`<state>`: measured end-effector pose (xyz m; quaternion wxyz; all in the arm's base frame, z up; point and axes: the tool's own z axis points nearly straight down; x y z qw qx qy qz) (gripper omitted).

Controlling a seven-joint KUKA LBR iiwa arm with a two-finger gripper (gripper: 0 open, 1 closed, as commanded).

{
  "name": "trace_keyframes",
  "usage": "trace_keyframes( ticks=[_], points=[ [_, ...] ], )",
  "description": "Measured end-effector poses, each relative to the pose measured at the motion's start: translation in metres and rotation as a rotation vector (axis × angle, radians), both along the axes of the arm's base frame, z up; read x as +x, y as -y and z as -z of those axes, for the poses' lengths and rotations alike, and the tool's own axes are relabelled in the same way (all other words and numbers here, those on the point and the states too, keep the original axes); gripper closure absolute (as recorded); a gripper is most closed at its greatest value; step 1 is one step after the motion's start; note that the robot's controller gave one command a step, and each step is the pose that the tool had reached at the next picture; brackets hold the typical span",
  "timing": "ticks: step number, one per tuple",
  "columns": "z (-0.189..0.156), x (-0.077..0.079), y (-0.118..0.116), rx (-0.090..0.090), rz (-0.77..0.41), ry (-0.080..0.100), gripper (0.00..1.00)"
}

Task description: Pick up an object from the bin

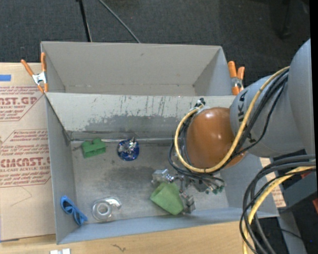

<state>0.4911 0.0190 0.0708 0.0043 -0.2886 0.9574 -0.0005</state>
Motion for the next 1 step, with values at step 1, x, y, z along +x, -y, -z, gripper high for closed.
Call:
trace_keyframes(
  ticks=[1],
  points=[
    [0.0002,-0.0004,-0.0003,0.0,0.0,-0.001,0.0]
  ],
)
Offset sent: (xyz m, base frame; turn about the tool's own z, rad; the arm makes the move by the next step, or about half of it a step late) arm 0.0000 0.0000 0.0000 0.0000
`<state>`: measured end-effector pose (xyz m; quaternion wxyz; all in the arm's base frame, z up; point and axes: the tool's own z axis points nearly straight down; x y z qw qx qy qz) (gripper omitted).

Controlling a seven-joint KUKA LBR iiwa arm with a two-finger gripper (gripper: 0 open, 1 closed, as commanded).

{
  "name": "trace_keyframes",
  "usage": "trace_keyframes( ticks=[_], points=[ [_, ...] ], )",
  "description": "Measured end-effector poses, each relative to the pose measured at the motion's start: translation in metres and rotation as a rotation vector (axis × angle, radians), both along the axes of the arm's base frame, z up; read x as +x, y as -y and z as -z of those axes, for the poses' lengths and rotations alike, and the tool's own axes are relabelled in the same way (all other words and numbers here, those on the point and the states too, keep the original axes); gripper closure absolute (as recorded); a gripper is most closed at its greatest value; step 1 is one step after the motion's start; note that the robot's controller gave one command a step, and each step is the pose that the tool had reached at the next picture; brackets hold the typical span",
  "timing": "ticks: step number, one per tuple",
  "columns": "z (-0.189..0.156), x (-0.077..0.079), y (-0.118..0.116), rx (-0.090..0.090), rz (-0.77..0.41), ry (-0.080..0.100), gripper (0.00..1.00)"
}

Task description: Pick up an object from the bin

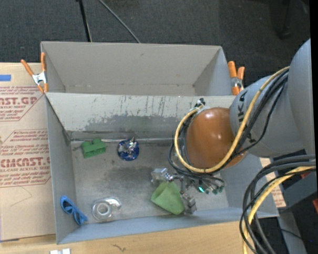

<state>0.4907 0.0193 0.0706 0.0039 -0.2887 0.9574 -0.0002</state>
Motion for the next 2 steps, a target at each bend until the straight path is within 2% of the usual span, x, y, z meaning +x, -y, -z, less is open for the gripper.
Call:
trace_keyframes(
  ticks=[1,2],
  points=[
    [0.0,0.001,0.0,0.0,0.0,0.001,1.0],
    [-0.168,0.011,0.045,-0.004,-0.282,0.0,1.0]
  ],
)
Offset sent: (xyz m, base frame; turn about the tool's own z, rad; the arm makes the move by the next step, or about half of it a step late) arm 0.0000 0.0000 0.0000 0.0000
